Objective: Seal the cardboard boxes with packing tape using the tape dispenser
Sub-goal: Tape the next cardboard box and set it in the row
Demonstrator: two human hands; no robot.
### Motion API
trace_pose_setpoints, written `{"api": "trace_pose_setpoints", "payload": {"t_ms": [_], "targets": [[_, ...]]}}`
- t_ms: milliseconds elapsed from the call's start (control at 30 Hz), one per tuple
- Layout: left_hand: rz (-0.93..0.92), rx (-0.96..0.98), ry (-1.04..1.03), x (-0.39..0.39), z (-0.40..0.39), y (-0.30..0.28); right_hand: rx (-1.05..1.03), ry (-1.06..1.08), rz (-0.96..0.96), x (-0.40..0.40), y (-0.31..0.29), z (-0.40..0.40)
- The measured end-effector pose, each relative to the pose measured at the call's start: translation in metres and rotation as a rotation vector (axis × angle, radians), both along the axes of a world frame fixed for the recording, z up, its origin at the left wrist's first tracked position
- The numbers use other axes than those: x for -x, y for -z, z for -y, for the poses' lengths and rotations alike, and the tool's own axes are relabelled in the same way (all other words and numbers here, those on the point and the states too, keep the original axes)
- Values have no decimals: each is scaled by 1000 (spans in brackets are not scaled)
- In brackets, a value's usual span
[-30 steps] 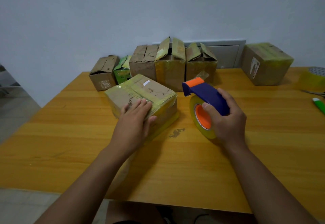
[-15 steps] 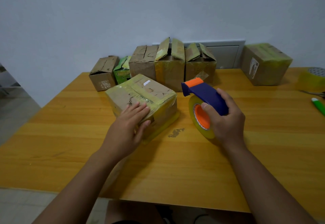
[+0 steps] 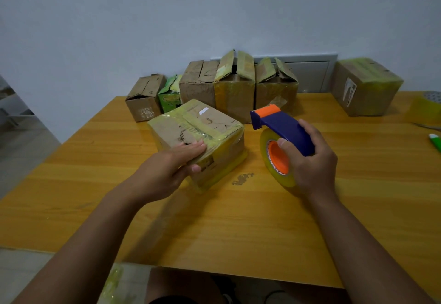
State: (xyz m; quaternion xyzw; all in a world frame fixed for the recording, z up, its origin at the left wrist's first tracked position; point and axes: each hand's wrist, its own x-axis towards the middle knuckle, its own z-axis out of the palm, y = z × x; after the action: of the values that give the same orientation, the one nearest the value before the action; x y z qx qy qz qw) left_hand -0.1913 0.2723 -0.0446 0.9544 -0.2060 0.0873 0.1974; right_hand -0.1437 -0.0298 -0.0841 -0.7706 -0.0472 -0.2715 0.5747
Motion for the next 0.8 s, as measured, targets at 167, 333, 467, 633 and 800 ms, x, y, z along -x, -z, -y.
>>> {"api": "trace_pose_setpoints", "payload": {"t_ms": [167, 333, 467, 633, 800], "targets": [[260, 12, -18, 3, 8, 7, 2, 7, -2, 0, -1, -1], [294, 24, -108, 8, 24, 5, 2, 12, 4, 0, -2, -1], [362, -31, -258, 1, 52, 6, 5, 12, -1, 0, -2, -1], [477, -93, -231, -10, 58, 12, -16, 4, -3, 1, -3, -1], [338, -83, -244, -1, 35, 5, -23, -2, -10, 1, -3, -1]]}}
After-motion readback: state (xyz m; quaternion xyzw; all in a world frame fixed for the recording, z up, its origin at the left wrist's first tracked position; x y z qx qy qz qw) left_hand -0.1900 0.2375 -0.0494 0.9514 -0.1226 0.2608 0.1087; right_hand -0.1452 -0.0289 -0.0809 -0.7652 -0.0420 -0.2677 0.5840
